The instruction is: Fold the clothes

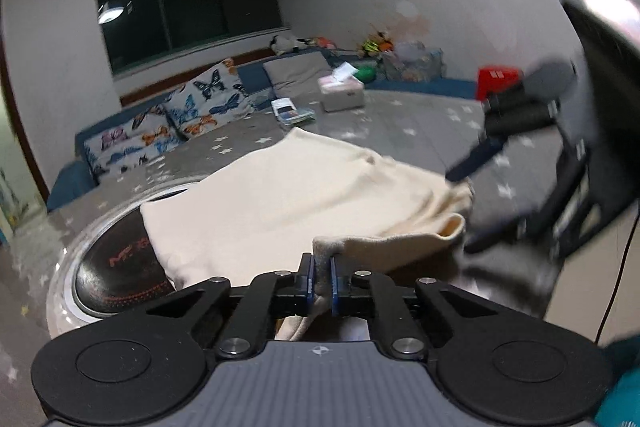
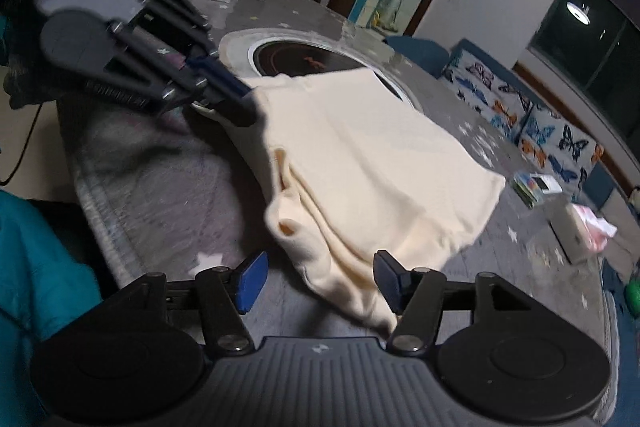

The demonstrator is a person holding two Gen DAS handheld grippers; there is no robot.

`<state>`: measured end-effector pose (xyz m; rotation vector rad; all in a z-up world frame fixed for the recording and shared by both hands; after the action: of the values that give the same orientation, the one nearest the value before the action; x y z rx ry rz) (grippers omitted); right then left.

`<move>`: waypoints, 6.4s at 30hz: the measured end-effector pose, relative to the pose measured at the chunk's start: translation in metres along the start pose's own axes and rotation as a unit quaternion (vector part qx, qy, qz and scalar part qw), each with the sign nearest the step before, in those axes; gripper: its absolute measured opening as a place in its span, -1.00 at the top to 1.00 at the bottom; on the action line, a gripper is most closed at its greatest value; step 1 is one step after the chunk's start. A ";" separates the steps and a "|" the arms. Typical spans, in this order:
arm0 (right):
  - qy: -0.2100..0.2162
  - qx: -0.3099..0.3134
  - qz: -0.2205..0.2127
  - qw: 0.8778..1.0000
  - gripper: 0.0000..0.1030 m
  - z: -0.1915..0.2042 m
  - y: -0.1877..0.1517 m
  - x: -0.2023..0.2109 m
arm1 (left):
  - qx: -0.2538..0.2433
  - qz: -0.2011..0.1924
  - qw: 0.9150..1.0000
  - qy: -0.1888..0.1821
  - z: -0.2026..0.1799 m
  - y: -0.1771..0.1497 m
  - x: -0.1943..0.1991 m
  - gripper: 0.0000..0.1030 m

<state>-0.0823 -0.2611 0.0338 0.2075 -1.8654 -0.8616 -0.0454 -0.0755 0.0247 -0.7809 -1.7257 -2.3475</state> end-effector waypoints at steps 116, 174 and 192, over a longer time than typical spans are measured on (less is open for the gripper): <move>-0.073 -0.269 -0.030 0.960 0.90 -0.163 0.013 -0.075 | 0.094 0.103 0.987 0.074 0.063 0.028 -0.107 0.70; 0.011 -0.253 -0.052 0.966 0.67 -0.092 -0.002 -0.016 | 0.159 0.091 0.979 0.087 0.062 0.000 -0.030 0.64; 0.013 -0.263 -0.068 0.962 0.55 -0.100 0.005 -0.026 | 0.210 0.096 0.968 0.097 0.086 0.002 -0.036 0.62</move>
<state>0.0165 -0.2908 0.0400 0.0124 -1.5456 -1.4074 0.0146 -0.0043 0.0274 -0.5901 -1.8701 -1.7792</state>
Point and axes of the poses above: each gripper's, at about its wrist camera, not at the fingertips, and x roughly against the way its jaws point, z to its left, y to its top, the point moved 1 cm from there along -x, roughly the way its jaws point, and after that the axes turned 10 degrees about y, right-handed, at the moved point
